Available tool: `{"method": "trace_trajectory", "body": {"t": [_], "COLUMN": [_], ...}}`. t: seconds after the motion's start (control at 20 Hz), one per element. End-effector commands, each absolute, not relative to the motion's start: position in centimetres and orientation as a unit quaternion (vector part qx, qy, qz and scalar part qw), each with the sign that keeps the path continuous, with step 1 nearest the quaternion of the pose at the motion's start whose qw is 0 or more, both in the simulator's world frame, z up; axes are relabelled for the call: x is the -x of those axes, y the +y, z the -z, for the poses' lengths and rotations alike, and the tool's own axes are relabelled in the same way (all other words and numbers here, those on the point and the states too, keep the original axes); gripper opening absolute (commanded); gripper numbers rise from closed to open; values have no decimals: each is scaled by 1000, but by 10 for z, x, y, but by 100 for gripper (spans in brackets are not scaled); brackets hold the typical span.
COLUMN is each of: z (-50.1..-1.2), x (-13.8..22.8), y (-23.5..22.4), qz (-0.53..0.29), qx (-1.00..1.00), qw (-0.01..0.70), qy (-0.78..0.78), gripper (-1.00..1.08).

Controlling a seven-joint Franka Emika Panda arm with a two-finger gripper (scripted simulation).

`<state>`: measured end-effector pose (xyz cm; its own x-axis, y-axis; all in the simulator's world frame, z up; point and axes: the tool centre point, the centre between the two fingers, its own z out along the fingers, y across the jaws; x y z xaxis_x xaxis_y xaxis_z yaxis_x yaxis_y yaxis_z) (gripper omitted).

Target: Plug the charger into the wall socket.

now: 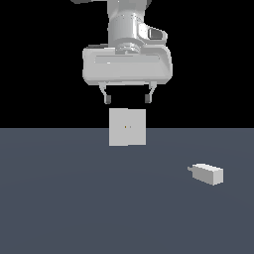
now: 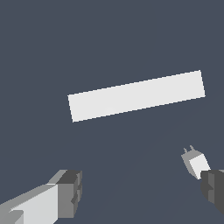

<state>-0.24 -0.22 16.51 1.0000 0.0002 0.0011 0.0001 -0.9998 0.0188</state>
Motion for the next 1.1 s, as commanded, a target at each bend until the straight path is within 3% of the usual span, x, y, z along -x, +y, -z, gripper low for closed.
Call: {"method": "trace_trajectory", "body": {"t": [0.0, 1.05], "z": [-165, -142], "x": [2, 31], "y": [-2, -43], "qz": [-1, -59], "qx": [-1000, -996], "qw": [9, -4], "qy": [0, 62], "gripper": [100, 100]}}
